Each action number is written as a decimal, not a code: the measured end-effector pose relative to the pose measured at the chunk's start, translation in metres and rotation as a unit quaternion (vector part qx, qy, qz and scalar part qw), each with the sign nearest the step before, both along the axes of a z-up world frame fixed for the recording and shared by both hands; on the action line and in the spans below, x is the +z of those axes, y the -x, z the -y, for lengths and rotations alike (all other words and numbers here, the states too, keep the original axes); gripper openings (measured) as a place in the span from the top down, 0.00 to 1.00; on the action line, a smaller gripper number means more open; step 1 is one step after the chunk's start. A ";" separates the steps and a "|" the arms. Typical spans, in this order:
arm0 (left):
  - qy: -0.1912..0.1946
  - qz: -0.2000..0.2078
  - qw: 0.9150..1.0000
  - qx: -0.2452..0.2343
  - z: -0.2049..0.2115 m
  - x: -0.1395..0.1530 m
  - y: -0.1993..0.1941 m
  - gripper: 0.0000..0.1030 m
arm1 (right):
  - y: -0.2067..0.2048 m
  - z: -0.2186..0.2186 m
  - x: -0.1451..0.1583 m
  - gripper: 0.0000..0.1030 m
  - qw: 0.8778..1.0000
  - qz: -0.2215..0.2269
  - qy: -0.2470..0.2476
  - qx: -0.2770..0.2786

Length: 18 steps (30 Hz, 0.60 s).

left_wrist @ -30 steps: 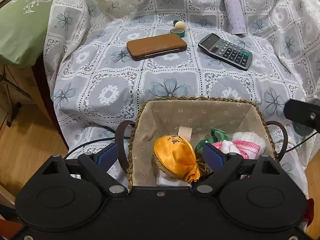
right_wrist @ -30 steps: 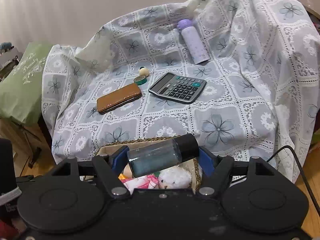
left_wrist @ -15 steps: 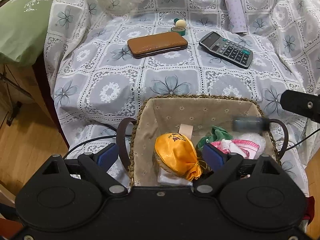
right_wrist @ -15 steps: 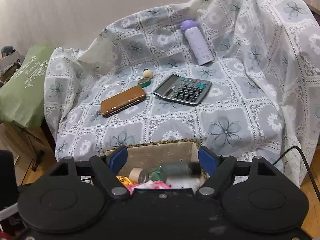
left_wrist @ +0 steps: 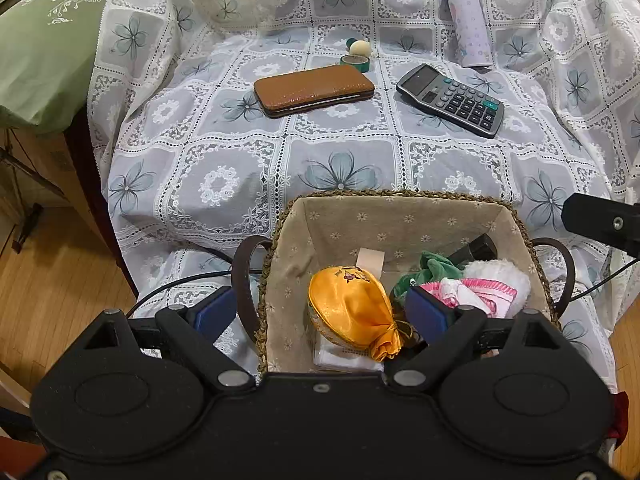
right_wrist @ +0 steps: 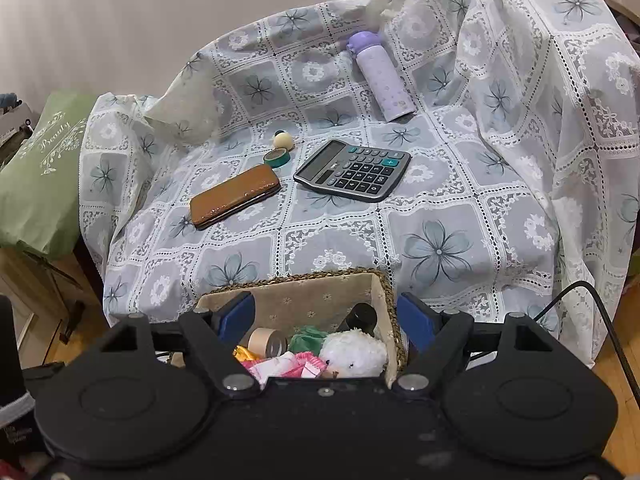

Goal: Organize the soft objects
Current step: 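Lift both tools from the basket and move them back toward the items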

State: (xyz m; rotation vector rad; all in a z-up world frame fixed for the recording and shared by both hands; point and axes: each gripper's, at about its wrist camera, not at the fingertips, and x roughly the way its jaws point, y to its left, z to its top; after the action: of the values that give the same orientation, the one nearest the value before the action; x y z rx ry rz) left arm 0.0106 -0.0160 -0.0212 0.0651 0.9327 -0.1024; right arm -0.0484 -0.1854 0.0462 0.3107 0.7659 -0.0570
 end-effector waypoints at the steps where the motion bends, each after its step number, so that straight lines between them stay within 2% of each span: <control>1: 0.000 0.000 1.000 0.000 0.000 0.000 0.000 0.15 | 0.000 0.000 0.000 0.24 1.000 0.000 0.000 0.000; 18: -0.003 0.011 1.000 -0.011 0.000 0.005 -0.006 0.14 | -0.008 -0.005 -0.009 0.24 1.000 -0.019 0.011 0.013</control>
State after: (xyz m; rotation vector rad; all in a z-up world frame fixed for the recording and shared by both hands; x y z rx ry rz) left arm 0.0170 -0.0163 -0.0162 0.0828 0.9098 -0.1184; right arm -0.0402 -0.1804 0.0368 0.2784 0.8067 -0.0467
